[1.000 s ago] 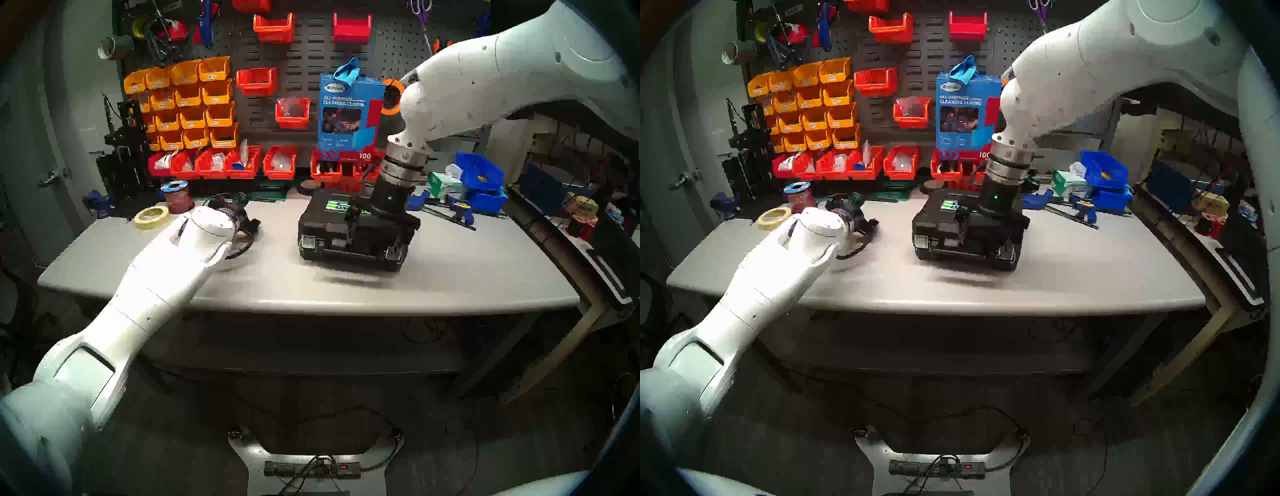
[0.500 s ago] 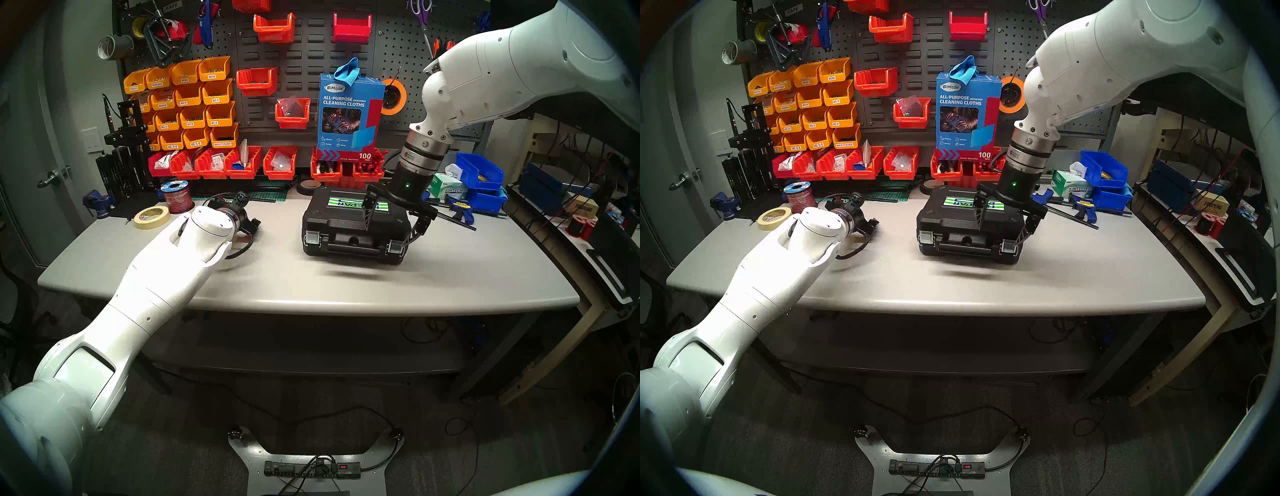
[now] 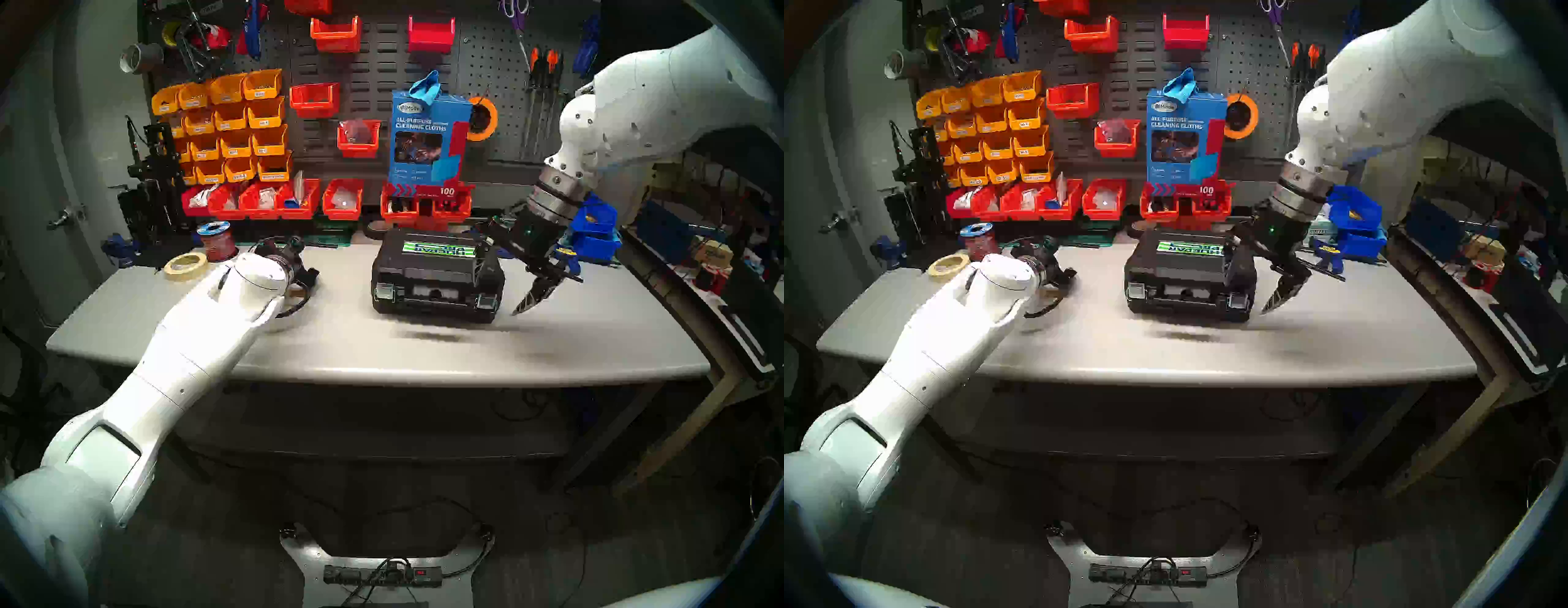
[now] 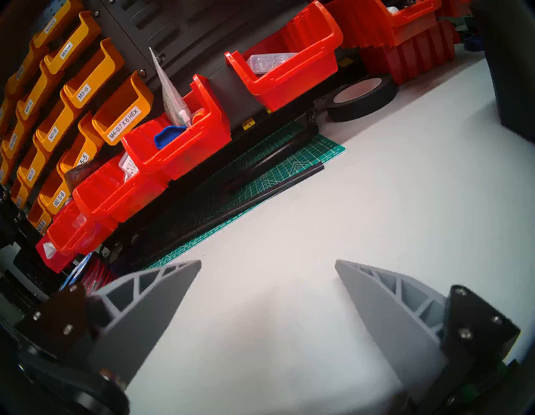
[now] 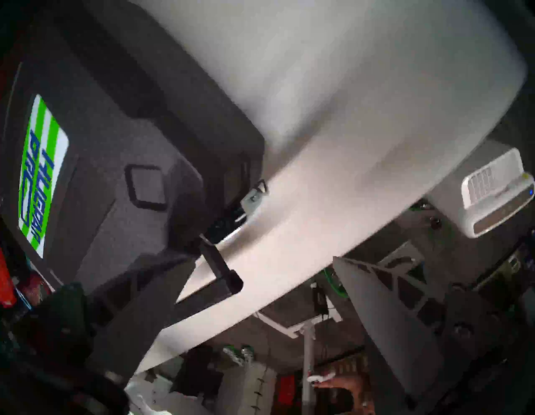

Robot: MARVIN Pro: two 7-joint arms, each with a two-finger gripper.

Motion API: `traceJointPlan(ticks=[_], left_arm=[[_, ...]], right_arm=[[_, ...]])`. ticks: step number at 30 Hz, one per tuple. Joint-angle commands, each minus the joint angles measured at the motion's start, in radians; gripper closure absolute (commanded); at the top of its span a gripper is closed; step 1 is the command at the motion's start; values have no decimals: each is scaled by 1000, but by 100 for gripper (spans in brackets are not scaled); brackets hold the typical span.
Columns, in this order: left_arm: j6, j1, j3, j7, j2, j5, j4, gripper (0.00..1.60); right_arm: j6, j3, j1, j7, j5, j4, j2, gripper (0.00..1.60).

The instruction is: Open the tool box

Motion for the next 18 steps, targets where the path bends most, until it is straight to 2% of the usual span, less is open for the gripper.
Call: traceJointPlan(ticks=[1, 3, 4, 9, 11, 18], left_arm=[[-1, -19, -11, 2, -3, -2, -6, 0], [0, -19, -11, 2, -3, -2, -6, 0], [0, -19, -11, 2, -3, -2, -6, 0], [0, -19, -12, 1, -3, -1, -6, 0], [0, -19, -12, 1, -3, -1, -6, 0], [0, -19, -12, 1, -3, 0, -6, 0]], right_arm=[[-104, 43, 39, -140, 161, 6, 50, 0], [-113, 42, 41, -122, 167, -3, 51, 0], [-150, 59, 27, -183, 214, 23, 62, 0], [-217, 64, 9, -209, 273, 49, 75, 0], [-280, 52, -5, -208, 315, 63, 88, 0], [-384, -4, -45, -173, 351, 66, 108, 0]])
